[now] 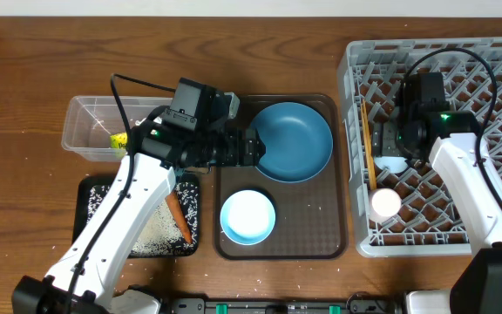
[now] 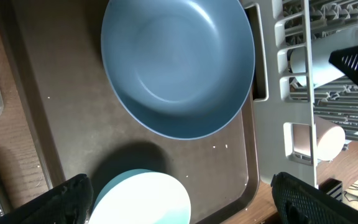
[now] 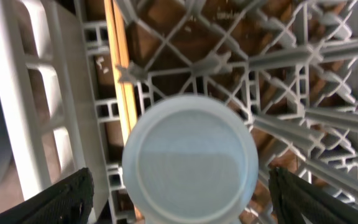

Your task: Sort waste into correct bins and load items into the dishwasher rack

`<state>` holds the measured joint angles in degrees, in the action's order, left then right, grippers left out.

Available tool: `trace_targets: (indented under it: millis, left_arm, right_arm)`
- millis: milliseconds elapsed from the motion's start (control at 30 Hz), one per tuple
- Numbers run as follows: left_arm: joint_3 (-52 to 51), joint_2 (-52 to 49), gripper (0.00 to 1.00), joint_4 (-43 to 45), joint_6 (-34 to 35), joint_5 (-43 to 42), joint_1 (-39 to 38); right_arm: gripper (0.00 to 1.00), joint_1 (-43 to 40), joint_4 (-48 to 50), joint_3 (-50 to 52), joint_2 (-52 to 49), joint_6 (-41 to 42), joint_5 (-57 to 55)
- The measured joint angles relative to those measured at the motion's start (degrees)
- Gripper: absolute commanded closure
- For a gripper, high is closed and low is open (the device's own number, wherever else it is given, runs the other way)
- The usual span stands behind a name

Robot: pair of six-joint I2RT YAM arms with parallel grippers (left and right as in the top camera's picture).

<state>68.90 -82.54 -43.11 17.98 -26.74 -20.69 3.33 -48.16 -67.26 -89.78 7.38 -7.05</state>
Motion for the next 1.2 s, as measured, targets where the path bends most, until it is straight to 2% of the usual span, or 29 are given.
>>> trace_targets:
  millis: [367,600,733,1200]
  left_arm:
    - [0.0,0.0,0.06,0.0,0.0,0.0,0.0]
    - [0.0,0.0,0.06,0.0,0.0,0.0,0.0]
    - [0.0,0.0,0.05,0.0,0.0,0.0,0.0]
    - [0.0,0.0,0.05,0.0,0.0,0.0,0.0]
  right_arm:
    - [0.15,0.0,3.3,1.4,0.0,0.0,0.0]
    - [0.29,0.0,4.6,4.0,0.0,0.0,-0.1]
    - [0.42,0.0,4.8,4.0,0.0,-0.1,-0.5]
    - [0.53,0.0,4.8,4.1,1.4,-0.2,-0.6]
